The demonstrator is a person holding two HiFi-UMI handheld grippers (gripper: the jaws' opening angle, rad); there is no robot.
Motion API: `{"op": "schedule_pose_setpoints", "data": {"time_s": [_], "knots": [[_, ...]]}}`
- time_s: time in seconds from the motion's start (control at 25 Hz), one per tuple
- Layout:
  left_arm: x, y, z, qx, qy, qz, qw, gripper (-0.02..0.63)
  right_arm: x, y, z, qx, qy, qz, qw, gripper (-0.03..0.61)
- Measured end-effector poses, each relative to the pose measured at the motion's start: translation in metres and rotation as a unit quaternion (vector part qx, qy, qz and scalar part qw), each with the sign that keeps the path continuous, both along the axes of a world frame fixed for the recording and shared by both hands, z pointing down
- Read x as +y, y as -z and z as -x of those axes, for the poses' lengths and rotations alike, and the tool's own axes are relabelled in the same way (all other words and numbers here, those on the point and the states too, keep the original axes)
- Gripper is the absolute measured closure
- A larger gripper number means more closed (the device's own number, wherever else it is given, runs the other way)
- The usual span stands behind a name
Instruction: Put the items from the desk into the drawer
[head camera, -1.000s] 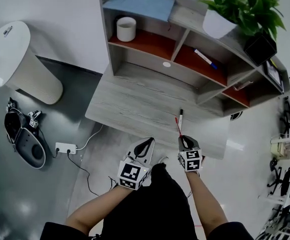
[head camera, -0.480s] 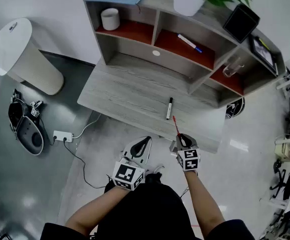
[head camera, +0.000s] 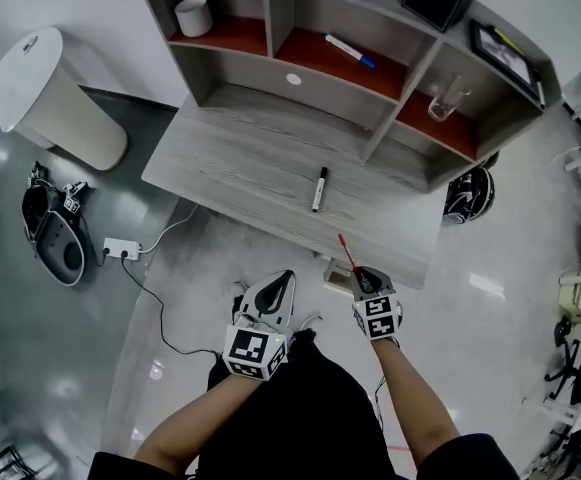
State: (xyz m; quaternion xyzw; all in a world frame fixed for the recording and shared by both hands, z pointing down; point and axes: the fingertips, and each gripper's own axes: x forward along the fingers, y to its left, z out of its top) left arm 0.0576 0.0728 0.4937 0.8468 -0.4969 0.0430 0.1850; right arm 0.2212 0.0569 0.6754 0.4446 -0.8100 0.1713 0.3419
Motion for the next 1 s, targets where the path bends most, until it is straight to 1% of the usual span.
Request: {"op": "schedule_pose_setpoints", "data": {"time_s": [0.24, 0.48, 0.68, 1.0], "knots": [[0.015, -0.003, -0.032, -0.006, 0.003, -0.003, 1.0000, 0.609, 0.029, -0.037, -0.018, 0.028, 0.050, 0.024, 0.998, 0.508], [0.022, -0.007, -0.045, -0.011, 0.005, -0.002, 0.9999, 0.609, 0.044, -0.066, -0.037, 0.026, 0.051, 0.051, 0.997, 0.508], [0.023, -0.014, -0.060, -0.012, -0.002, 0.003, 0.9999, 0.609, 0.051, -0.088, -0.042, 0.048, 0.086, 0.065, 0.993, 0.508], [0.018, -0.029, -0.061, -0.021, 0.012, 0.018, 0.9995, 0.609, 0.049, -0.123, -0.048, 0.072, 0.126, 0.093, 0.985, 0.508]]}}
